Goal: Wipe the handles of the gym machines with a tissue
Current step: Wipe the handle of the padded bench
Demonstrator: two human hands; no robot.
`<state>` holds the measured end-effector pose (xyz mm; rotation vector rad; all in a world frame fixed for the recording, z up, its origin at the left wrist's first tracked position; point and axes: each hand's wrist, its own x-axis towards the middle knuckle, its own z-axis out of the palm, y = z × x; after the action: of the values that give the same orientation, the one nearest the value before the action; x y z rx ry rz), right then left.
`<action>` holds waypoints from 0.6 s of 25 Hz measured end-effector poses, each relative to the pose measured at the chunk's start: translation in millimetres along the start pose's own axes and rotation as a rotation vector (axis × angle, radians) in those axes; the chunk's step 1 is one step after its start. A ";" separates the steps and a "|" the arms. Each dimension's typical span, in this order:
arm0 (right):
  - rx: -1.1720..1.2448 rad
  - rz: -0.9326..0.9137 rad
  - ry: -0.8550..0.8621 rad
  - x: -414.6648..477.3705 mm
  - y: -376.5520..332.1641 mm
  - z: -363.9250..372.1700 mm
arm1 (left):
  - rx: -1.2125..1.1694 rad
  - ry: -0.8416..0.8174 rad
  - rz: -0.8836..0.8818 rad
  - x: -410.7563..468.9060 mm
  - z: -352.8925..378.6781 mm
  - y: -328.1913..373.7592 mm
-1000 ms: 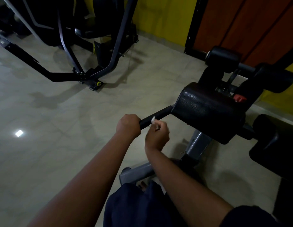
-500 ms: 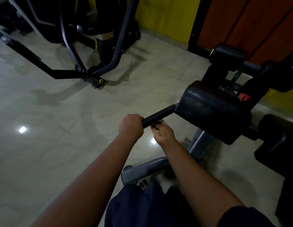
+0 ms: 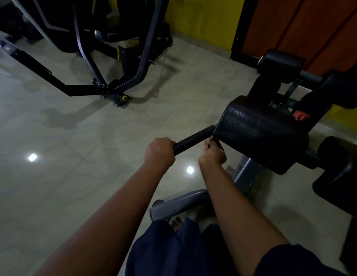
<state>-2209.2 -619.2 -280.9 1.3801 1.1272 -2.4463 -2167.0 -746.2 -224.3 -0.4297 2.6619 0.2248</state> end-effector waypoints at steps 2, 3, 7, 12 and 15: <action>0.029 -0.071 0.013 -10.6 6.9 2.9 | -0.003 -0.005 0.002 1.6 0.4 -0.6; 0.005 -0.078 0.026 -11.1 5.9 2.8 | -0.001 -0.011 0.006 2.4 0.2 -0.9; -0.033 0.040 0.140 -1.2 -18.4 5.7 | 0.009 -0.038 0.012 4.2 -1.4 -1.9; -0.129 -0.151 0.146 -19.2 5.4 5.9 | 0.013 -0.053 0.016 7.7 -1.9 -2.2; -0.416 -0.489 0.091 -10.3 19.9 5.6 | 0.026 -0.087 0.028 11.5 -5.1 -2.4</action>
<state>-2198.5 -639.7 -282.0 1.2000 2.0608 -2.2339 -2178.1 -752.6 -225.0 -0.3659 2.5844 0.2120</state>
